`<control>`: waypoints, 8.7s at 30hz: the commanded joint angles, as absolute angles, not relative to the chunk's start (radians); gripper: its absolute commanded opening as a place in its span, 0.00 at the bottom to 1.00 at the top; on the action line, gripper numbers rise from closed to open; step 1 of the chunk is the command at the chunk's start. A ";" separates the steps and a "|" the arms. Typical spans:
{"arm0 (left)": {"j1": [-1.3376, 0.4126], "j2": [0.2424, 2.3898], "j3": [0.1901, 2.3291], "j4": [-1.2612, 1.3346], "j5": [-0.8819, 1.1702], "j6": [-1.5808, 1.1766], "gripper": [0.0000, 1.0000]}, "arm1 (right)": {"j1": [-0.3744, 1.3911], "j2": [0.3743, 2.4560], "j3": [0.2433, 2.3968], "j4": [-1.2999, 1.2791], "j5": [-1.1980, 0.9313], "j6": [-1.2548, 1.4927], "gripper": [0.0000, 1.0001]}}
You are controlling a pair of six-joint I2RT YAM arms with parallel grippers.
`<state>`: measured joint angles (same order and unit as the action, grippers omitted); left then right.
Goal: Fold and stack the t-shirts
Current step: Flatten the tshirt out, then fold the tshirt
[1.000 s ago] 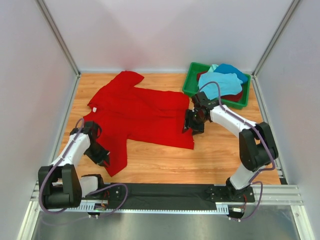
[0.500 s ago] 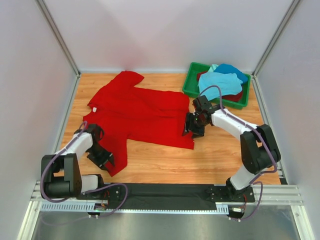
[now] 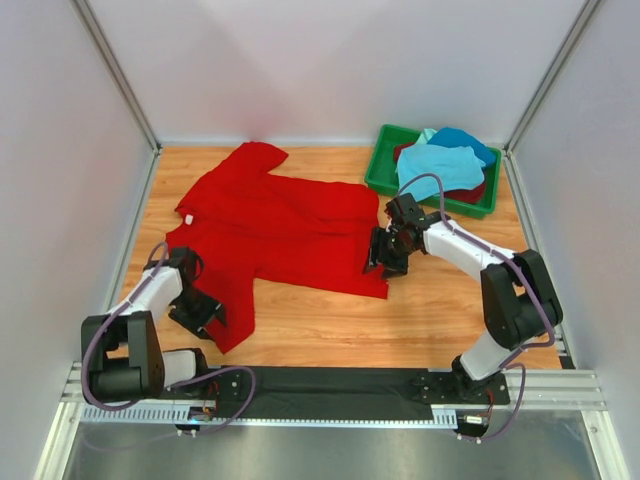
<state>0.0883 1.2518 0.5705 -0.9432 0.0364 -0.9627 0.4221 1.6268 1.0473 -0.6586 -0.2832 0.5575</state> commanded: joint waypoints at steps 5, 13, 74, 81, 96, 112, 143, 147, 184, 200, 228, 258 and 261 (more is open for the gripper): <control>0.149 1.220 0.512 -0.850 0.023 -0.977 0.17 | 0.423 1.577 1.012 -0.603 -0.304 0.589 0.56; 0.158 1.235 0.512 -0.838 0.089 -0.933 0.00 | 0.423 1.549 0.977 -0.604 -0.288 0.620 0.56; 0.160 0.876 0.911 -1.276 -0.209 -0.833 0.00 | 0.540 1.362 0.959 -0.807 -0.104 0.482 0.00; 0.158 0.769 0.942 -1.382 -0.310 -0.867 0.00 | 0.584 1.200 0.807 -0.837 -0.097 0.531 0.00; 0.144 0.764 1.009 -1.392 -0.330 -0.844 0.00 | 0.631 1.176 0.856 -0.881 -0.026 0.572 0.00; 0.143 1.259 1.259 -1.071 -0.204 -0.652 0.00 | 0.454 1.574 1.155 -0.833 -0.086 0.437 0.00; 0.163 1.057 1.074 -1.137 -0.183 -0.683 0.00 | 0.485 1.463 0.977 -0.847 -0.405 0.483 0.30; 0.161 1.037 1.043 -1.135 -0.172 -0.673 0.00 | 0.483 1.405 0.941 -0.891 -0.393 0.561 0.57; 0.161 1.058 1.057 -1.118 -0.137 -0.627 0.00 | 0.540 1.301 0.586 -0.620 -0.155 1.201 0.42; 0.164 0.985 1.124 -1.239 -0.300 -0.670 0.00 | 0.658 1.281 0.652 -0.742 -0.075 1.112 0.00; 0.164 1.284 1.819 -0.536 -0.006 -0.422 0.00 | 0.359 2.009 2.286 -1.014 -0.133 0.538 0.00; 0.198 0.907 1.419 -0.653 -0.105 -0.613 0.00 | 0.328 1.447 1.482 -0.764 -0.336 0.686 0.00; 0.114 0.836 1.292 -0.936 -0.381 -0.664 0.00 | 0.380 1.330 1.260 -0.870 -0.290 0.686 0.00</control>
<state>0.1638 0.9176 1.3510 -0.7059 -0.1165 -0.5674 0.3386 1.4849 1.3533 -0.7631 -0.3225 0.6701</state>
